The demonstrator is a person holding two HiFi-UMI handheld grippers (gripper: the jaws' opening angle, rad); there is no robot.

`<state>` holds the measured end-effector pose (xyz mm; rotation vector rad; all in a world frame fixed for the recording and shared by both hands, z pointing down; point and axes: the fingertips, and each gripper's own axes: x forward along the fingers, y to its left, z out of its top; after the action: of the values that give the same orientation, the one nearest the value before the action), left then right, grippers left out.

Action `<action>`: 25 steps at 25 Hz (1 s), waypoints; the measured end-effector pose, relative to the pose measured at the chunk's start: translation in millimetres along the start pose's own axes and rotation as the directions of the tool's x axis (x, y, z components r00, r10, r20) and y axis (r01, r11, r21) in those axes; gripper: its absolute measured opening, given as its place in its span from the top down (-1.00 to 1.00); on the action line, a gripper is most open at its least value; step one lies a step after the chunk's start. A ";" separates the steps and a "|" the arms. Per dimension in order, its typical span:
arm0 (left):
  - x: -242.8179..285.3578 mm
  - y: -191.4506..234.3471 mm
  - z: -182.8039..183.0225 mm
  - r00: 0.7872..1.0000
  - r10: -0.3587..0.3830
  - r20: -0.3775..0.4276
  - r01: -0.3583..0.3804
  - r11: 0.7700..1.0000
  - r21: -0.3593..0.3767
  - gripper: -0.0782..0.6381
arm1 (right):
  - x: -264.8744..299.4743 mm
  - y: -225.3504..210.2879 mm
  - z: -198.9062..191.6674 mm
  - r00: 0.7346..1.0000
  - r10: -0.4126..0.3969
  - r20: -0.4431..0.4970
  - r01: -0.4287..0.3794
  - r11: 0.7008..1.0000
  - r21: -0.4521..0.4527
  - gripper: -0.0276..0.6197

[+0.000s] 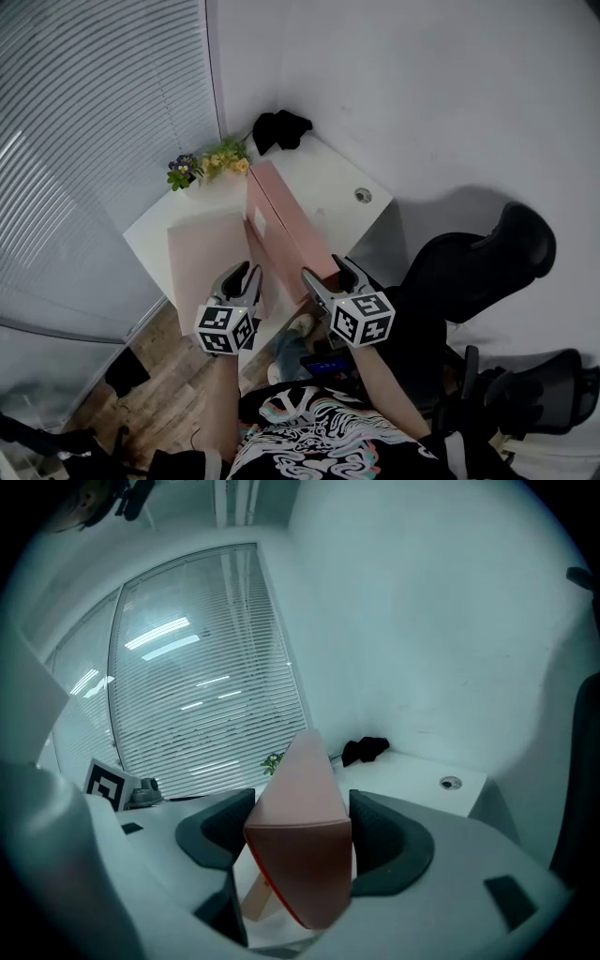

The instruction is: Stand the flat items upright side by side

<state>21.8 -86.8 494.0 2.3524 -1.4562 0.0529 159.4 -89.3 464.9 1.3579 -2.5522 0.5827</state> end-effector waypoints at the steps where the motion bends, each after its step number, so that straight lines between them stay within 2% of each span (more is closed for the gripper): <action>1: -0.9 0.3 0.8 1.000 -0.002 0.002 0.002 1.000 -0.003 0.50 | 0.2 2.6 0.7 1.000 0.006 0.002 -0.006 1.000 0.003 -0.05; 12: 0.8 -5.9 6.5 0.999 -0.050 -0.001 0.050 0.998 -0.040 0.49 | 2.0 24.2 6.2 0.999 0.033 -0.014 -0.034 0.999 -0.014 -0.07; 18: 4.0 -13.4 2.1 0.997 -0.064 -0.037 0.065 0.998 0.019 0.49 | 2.1 24.9 23.6 0.999 0.031 -0.012 -0.031 0.999 -0.026 -0.07; 25: 10.2 -18.3 11.0 0.996 -0.090 -0.022 0.090 0.996 0.010 0.49 | 37.1 31.4 59.4 0.991 0.106 -0.083 -0.113 0.990 -0.085 -0.13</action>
<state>40.7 -91.9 480.7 2.4160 -1.3412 0.0630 113.5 -126.9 416.1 1.1480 -2.5688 0.5220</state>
